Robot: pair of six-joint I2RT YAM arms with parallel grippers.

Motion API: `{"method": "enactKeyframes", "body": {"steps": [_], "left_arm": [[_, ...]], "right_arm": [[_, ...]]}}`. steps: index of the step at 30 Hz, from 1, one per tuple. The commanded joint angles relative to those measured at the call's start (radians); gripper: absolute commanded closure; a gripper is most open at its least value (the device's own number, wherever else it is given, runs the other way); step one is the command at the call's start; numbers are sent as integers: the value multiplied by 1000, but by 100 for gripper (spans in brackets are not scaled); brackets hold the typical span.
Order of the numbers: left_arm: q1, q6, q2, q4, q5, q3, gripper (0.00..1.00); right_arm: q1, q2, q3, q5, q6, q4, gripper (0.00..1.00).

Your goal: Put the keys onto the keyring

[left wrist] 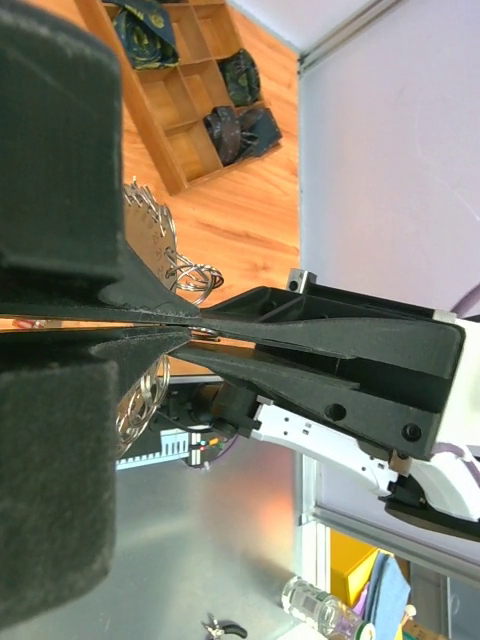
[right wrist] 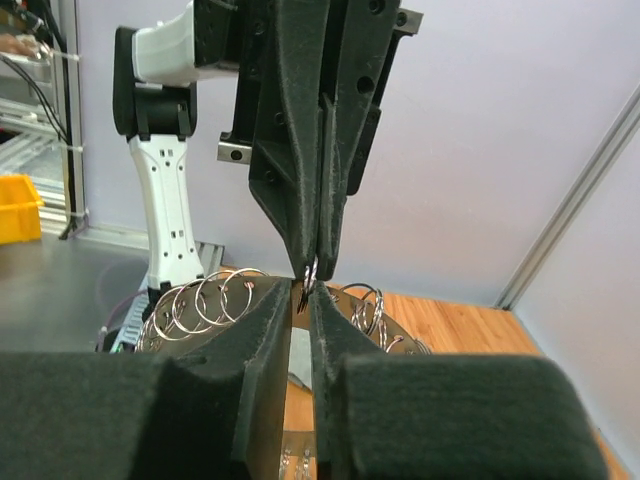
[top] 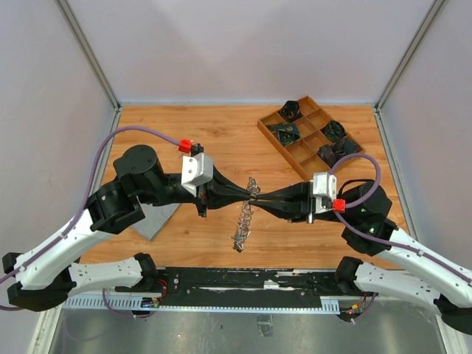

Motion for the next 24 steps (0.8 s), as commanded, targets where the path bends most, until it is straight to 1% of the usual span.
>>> {"method": "enactKeyframes", "body": {"steps": [1,2,4,8,13,17,24], "left_arm": [[-8,55,47,-114,15,71,99],[-7,64,53,-136,12,83,100],[-7,80,62,-171,8,102,99],[-7,103,80,-221,4,129,100],[-6,124,101,-276,-4,157,99],[-7,129,106,-286,-6,165,99],[-7,141,127,-308,1,182,100]], "right_arm": [[16,-30,106,27,-119,-210,84],[17,-32,118,35,-138,-262,80],[16,-37,140,49,-174,-347,78],[16,-32,185,63,-212,-501,77],[16,-12,222,64,-239,-611,77],[16,3,239,66,-251,-665,75],[16,25,243,64,-247,-670,73]]}}
